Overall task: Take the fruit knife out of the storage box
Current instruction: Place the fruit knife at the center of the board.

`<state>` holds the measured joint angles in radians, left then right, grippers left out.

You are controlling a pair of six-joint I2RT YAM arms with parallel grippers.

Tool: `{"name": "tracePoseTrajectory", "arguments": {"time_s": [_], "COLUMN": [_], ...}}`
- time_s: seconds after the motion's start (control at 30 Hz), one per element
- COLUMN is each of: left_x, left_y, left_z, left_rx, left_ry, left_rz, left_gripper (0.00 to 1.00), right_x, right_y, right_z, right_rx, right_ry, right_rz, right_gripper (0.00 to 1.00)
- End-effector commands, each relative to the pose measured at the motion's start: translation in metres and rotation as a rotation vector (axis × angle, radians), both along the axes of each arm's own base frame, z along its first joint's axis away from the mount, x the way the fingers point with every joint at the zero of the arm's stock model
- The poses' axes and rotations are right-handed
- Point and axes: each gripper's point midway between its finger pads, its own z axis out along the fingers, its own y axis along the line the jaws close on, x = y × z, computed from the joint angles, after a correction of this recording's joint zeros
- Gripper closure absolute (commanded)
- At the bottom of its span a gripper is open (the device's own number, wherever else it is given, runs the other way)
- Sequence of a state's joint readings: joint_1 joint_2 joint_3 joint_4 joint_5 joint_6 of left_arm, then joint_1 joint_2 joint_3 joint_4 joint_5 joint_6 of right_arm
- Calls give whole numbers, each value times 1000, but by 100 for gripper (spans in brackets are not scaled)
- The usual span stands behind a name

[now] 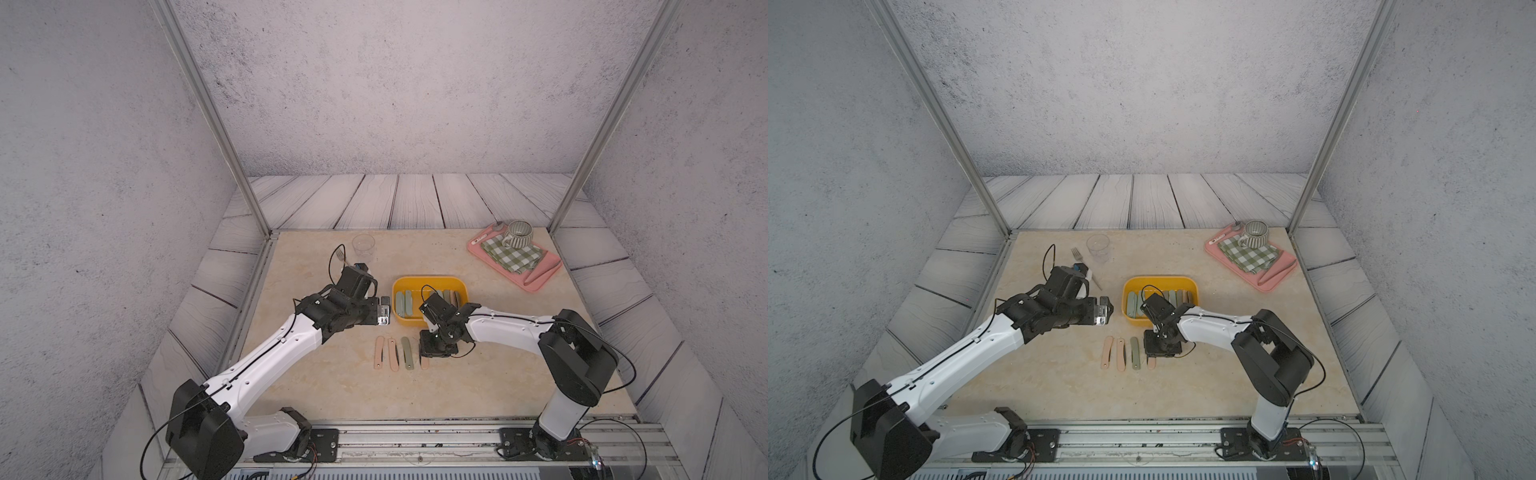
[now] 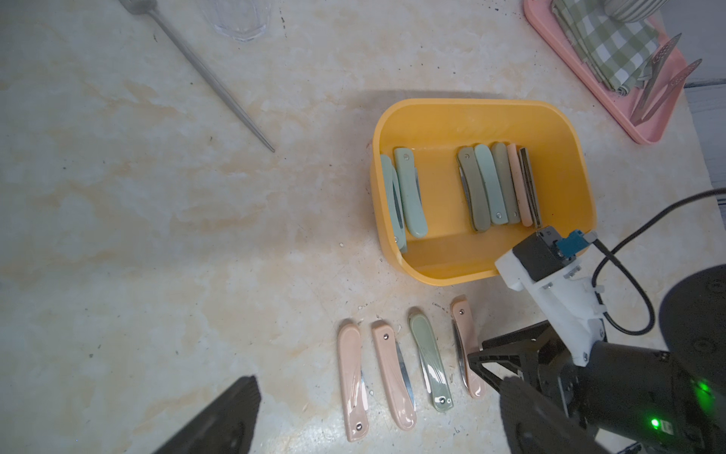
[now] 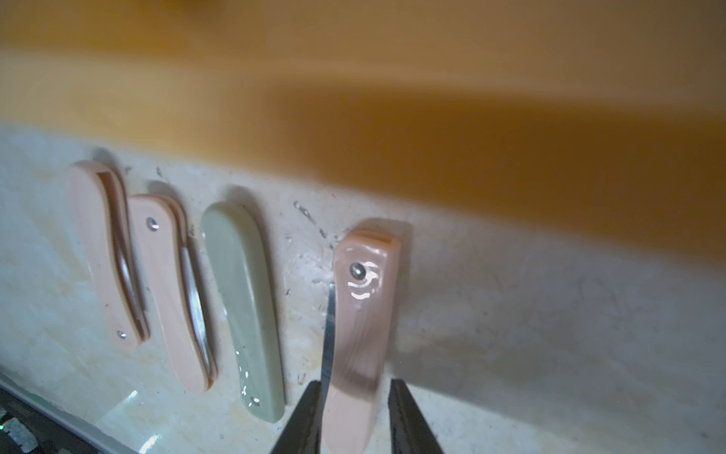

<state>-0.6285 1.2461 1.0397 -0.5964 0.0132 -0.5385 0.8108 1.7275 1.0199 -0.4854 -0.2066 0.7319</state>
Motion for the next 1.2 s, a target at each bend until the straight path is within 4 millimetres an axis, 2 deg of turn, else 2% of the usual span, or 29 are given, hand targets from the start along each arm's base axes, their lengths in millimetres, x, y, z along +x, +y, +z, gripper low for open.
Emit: {"name": "tracePoseTrajectory", "arguments": {"time_s": [0.0,0.13,0.3,0.47,0.57,0.6,0.87,1.03,1.17], "left_x": [-2,0,6,15,22,24,45,59,69], "left_y": [5,3,-4,-18,-30,-34,-75,-99,-118], "left_z": [-3,-1,5,6,6,5,-8,-28,-45], "left_rx": [3,2,-6,-1,-6,-11,9,34,51], "left_ry": [9,3,-6,0,4,6,53,94,141], "left_rz": [10,9,-8,-38,-64,-73,-149,-173,-186], "left_gripper": [1,1,1,1,1,1,14,20,35], "right_x": [0,6,19,35,45,48,82,99,102], "right_y": [-3,-4,-8,-17,-27,-29,-65,-77,-81], "right_z": [9,28,68,101,112,114,132,138,138], "right_rx": [-25,-32,-74,-142,-174,-177,-116,-65,-50], "right_ry": [-22,-68,-150,-221,-237,-238,-225,-220,-211], "right_rz": [21,47,96,130,128,124,2,-56,-78], "right_gripper": [66,61,47,25,4,1,1,1,1]}}
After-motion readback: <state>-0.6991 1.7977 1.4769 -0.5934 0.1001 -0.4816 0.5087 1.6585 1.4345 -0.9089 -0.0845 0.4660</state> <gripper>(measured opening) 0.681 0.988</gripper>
